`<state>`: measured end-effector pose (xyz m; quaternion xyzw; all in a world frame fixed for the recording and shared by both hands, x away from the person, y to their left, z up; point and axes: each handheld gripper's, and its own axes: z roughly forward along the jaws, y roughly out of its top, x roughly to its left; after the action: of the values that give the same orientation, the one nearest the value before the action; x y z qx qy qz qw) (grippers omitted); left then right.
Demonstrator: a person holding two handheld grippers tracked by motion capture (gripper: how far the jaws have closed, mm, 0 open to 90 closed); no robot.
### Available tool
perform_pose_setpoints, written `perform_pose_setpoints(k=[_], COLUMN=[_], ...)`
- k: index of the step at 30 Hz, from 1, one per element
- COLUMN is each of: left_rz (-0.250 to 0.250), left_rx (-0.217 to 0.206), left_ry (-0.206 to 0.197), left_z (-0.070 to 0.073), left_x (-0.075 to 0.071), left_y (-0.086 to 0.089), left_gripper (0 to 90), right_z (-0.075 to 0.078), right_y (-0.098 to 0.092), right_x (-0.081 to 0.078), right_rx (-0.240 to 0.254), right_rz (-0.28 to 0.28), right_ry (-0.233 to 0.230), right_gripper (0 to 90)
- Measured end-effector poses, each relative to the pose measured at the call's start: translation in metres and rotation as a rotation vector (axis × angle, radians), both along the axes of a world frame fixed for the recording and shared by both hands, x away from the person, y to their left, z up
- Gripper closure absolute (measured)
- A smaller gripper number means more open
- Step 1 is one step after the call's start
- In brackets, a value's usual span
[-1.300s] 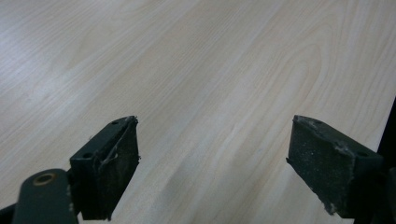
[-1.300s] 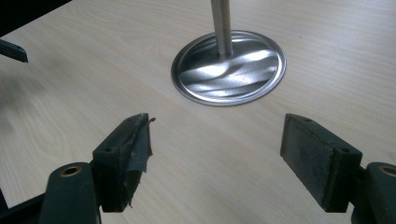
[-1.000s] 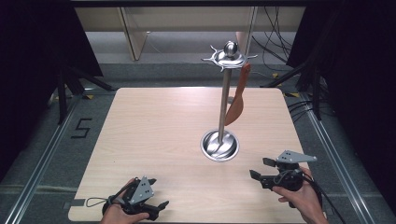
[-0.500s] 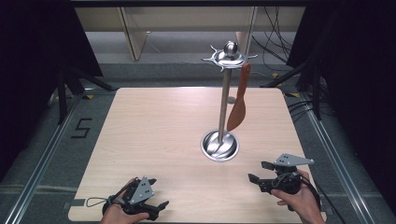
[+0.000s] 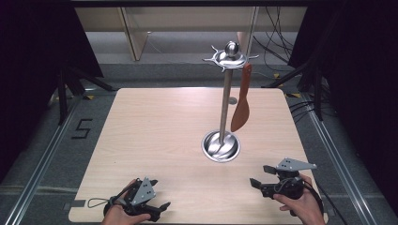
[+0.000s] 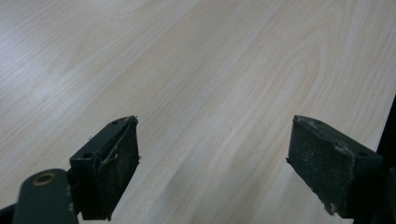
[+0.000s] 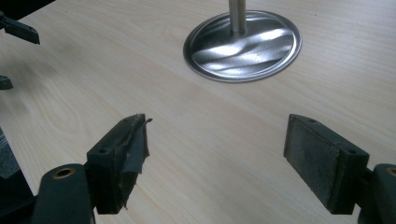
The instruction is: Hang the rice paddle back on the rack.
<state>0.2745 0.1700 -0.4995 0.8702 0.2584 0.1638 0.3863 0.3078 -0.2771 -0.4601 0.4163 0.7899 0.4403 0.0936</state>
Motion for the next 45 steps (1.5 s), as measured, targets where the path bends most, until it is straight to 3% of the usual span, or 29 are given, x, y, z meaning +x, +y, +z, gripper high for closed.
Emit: perform_pose_setpoints(k=[3,4,5,7,9,13,14,15,16,17,18,20,21,22,26,27,28,30,35,37,39,40,41,43,44,45], left_rz=[0.006,0.006,0.009,0.012,0.009,0.008,0.005,0.005,0.014,0.013,0.009,0.012,0.014,0.002,0.01,0.004,0.004,0.004,0.011,0.013,0.014,0.014,0.012,0.011,0.009,0.01], left_rx=[-0.005,-0.005,0.022,0.016,0.003,0.023,0.018,0.018,0.02,0.022,0.009,0.023,0.02,0.013,0.008,0.011,0.011,0.011,0.014,0.011,0.009,0.01,0.015,0.017,0.009,0.006], left_ry=[-0.006,-0.006,-0.012,-0.015,-0.007,-0.009,-0.006,-0.006,-0.017,-0.017,-0.006,-0.017,-0.018,-0.002,-0.006,0.003,0.003,0.003,-0.009,-0.004,-0.004,-0.004,-0.006,-0.006,-0.005,-0.007], left_z=[0.0,0.0,0.0,0.0,0.0,0.0,0.0,0.0,0.0,0.0,0.0,0.0,-0.001,0.0,0.0,0.0,0.0,0.0,0.0,0.0,0.0,0.0,0.0,0.0,-0.001,-0.001], left_x=[0.0,0.0,0.0,0.0,0.0,0.001,0.001,0.001,0.001,0.001,0.0,0.001,0.001,0.001,0.0,0.0,0.0,0.0,0.0,0.0,0.0,0.0,0.0,0.0,0.0,0.001], left_y=[0.0,0.0,0.001,0.001,0.001,0.001,0.001,0.001,0.001,0.001,0.001,0.001,0.0,0.001,0.001,0.001,0.001,0.001,0.001,0.001,0.001,0.001,0.001,0.001,0.001,0.001], left_gripper=[15.6,15.6,15.6,15.6,15.6,15.6,15.6,15.6,15.6,15.6,15.6,15.6,15.6,15.6,15.6,15.6,15.6,15.6,15.6,15.6,15.6,15.6,15.6,15.6,15.6,15.6], right_z=[-0.002,-0.002,-0.004,-0.004,-0.005,-0.008,-0.009,-0.009,-0.009,-0.01,-0.01,-0.011,-0.01,-0.01,-0.011,-0.011,-0.011,-0.011,-0.013,-0.014,-0.014,-0.015,-0.015,-0.016,-0.016,-0.016], right_y=[0.0,0.0,0.0,0.002,0.001,0.002,-0.001,-0.001,0.002,-0.001,0.001,0.001,0.001,0.0,-0.004,-0.004,-0.006,-0.006,-0.009,-0.011,-0.009,-0.01,-0.008,-0.008,-0.009,-0.007], right_x=[-0.003,-0.003,-0.005,-0.006,-0.006,-0.009,-0.008,-0.008,-0.012,-0.01,-0.013,-0.012,-0.015,-0.015,-0.017,-0.019,-0.018,-0.021,-0.023,-0.025,-0.028,-0.027,-0.03,-0.03,-0.03,-0.033], right_rx=[-0.023,-0.023,-0.025,-0.013,-0.031,-0.026,-0.054,-0.054,-0.027,-0.066,-0.038,-0.049,-0.037,-0.045,-0.058,-0.052,-0.051,-0.052,-0.065,-0.091,-0.075,-0.101,-0.077,-0.077,-0.105,-0.082], right_rz=[0.003,0.003,0.006,-0.005,0.004,-0.001,0.025,0.025,0.002,0.022,0.011,0.016,0.013,0.025,0.015,0.006,0.031,0.013,0.014,0.006,-0.006,0.005,-0.011,-0.004,0.017,0.009], right_ry=[-0.001,-0.001,0.003,0.009,0.013,0.026,-0.01,-0.01,0.035,-0.008,0.034,0.007,0.04,0.023,0.007,0.01,0.016,0.021,0.005,-0.015,0.025,-0.009,0.022,0.021,-0.003,0.032], right_gripper=[22.7,22.7,22.6,22.6,22.4,21.9,21.9,21.9,21.9,21.9,21.7,21.5,21.5,21.4,21.1,21.0,21.0,20.9,20.7,20.6,20.6,20.6,20.6,20.5,20.3,20.1])
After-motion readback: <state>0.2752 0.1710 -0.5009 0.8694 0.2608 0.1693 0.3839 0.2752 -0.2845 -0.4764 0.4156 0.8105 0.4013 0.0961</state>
